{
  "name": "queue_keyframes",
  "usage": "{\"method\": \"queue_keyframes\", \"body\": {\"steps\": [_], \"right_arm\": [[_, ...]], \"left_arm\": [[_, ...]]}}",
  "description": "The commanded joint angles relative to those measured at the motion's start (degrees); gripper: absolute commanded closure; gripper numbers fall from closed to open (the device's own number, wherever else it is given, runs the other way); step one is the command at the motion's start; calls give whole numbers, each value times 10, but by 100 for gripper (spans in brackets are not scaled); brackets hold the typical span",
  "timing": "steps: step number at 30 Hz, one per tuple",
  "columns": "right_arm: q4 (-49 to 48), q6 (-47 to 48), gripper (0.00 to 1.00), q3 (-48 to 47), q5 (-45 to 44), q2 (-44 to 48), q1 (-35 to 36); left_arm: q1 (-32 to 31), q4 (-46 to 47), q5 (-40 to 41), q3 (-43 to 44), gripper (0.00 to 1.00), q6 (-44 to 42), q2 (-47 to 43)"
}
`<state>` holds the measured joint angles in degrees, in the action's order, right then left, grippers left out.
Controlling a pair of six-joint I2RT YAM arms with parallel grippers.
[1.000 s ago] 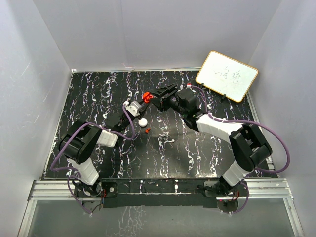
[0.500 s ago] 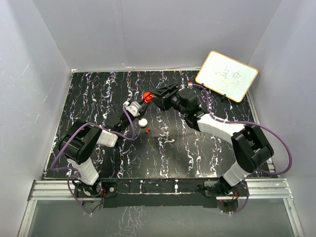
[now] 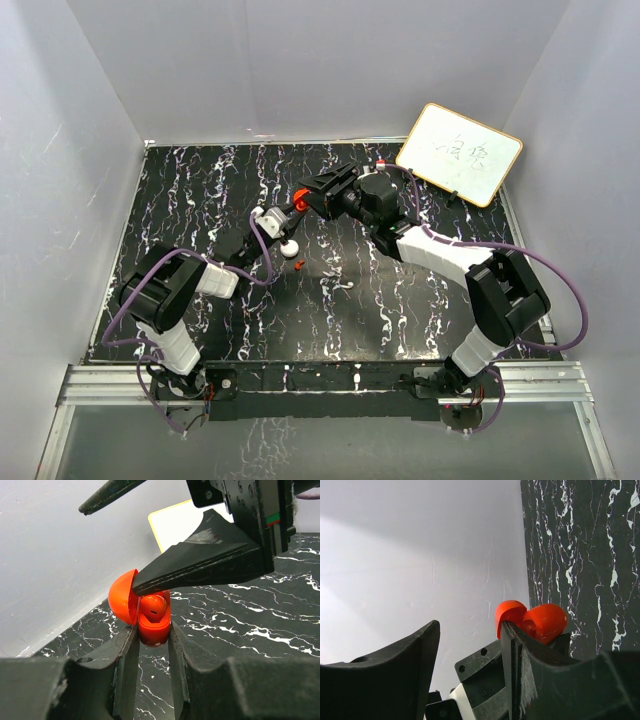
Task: Insert the wireless bluetooth earbuds into the charging case
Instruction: Adjust the earbud with the charging case.
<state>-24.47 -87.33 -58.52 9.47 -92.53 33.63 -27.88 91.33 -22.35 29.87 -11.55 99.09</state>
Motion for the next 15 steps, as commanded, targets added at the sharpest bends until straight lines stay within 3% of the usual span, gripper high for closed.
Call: {"method": "queue_keyframes", "body": {"steps": [1, 15], "right_arm": [[-26, 8, 50, -20, 5, 4, -3], [7, 51, 50, -47, 64, -16, -8]], "left_arm": [[-3, 111, -24, -5, 100, -5, -32], [-3, 111, -36, -4, 100, -10, -32]]}}
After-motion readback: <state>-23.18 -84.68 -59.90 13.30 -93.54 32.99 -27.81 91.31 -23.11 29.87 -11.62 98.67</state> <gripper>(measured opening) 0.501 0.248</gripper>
